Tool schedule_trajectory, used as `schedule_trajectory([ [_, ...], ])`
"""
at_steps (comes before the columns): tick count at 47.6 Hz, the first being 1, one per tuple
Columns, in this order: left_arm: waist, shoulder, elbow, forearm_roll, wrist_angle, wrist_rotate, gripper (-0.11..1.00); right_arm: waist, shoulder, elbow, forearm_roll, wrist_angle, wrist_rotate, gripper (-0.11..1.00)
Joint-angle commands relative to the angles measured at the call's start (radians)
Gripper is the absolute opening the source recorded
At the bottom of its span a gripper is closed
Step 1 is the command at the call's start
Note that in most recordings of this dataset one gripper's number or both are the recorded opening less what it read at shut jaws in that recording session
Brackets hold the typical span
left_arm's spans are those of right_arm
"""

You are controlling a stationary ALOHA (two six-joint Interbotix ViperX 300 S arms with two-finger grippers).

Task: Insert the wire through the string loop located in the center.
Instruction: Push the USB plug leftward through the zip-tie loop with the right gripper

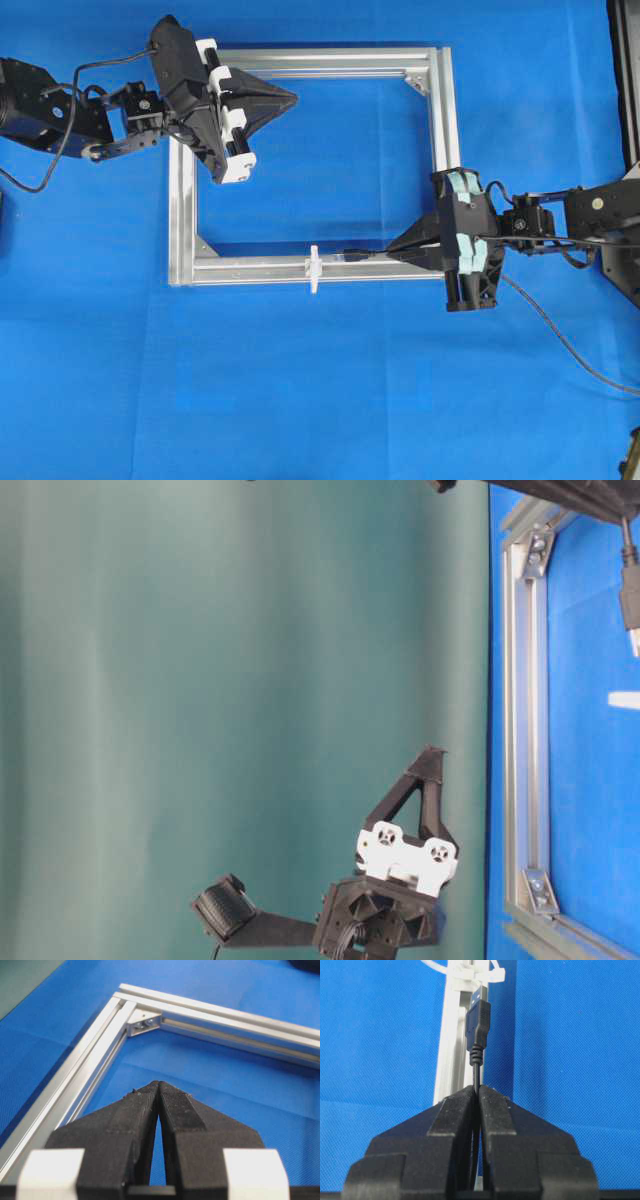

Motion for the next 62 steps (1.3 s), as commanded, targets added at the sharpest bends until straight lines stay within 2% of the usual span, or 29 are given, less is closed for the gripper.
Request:
schedule_trajectory([
  [1,-0.003,-0.031,-0.008,0.002,-0.005,-0.002,0.00,0.005,-0.008,-0.015,0.003,-0.009,0.002,-0.03],
  [41,-0.003,-0.031,-0.008,0.003,-0.003,-0.002,0.00,0.015,0.000,-0.021,0.002,-0.038,0.002,-0.03],
  [62,-0.003,-0.031,-0.006,0.002,-0.003,0.002,0.00,0.018,0.066,-0.092,-0.002,-0.038,0.000,-0.03],
])
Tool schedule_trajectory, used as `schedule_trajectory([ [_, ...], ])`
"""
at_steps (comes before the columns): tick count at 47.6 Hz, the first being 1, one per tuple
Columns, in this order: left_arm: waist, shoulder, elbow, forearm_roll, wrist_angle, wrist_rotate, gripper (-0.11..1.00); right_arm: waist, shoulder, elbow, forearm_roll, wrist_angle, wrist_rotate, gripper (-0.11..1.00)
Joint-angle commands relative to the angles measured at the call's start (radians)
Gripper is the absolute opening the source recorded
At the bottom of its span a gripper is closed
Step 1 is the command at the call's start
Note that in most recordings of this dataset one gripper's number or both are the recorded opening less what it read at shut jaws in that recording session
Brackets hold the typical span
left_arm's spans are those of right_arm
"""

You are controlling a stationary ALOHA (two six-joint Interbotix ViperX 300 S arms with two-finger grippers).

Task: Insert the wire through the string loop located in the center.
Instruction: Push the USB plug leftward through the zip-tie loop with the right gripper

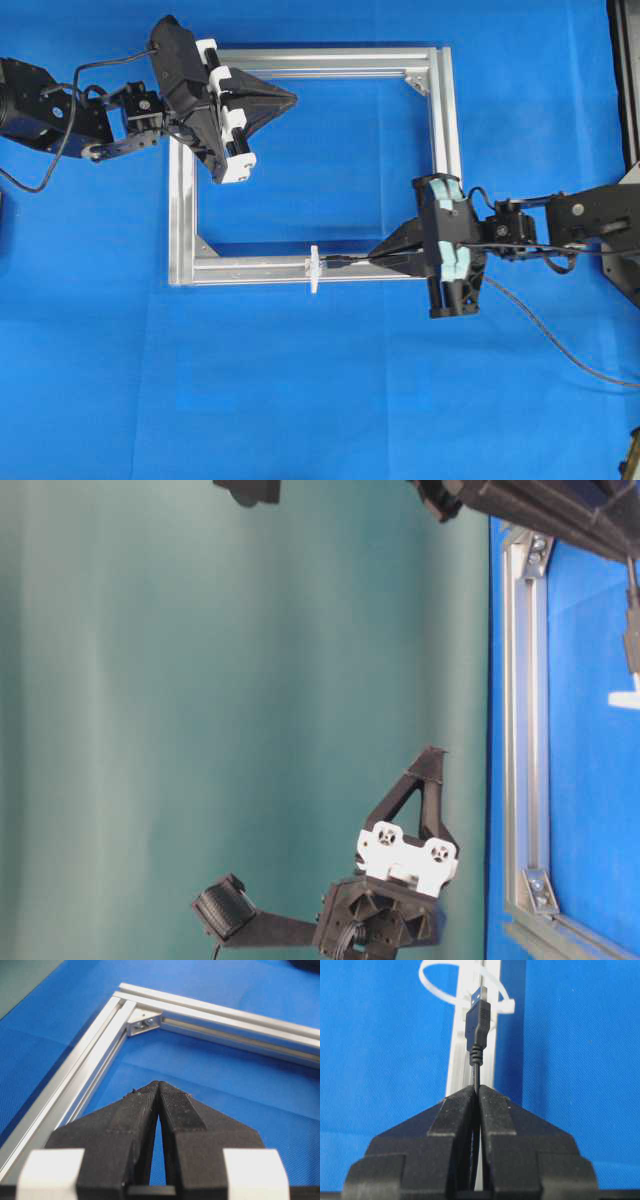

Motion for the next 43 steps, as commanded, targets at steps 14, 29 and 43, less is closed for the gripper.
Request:
schedule_trajectory([
  [14,-0.003,-0.031,-0.006,0.002,-0.005,0.005,0.00,0.002,0.049,-0.086,-0.002,-0.012,-0.002,-0.03],
  [29,-0.003,-0.031,-0.006,0.002,-0.005,0.005,0.00,0.000,0.107,-0.155,-0.003,-0.031,-0.005,-0.03],
  [43,-0.003,-0.031,-0.006,0.003,-0.006,0.005,0.00,0.002,0.140,-0.190,-0.003,-0.035,-0.005,-0.03],
])
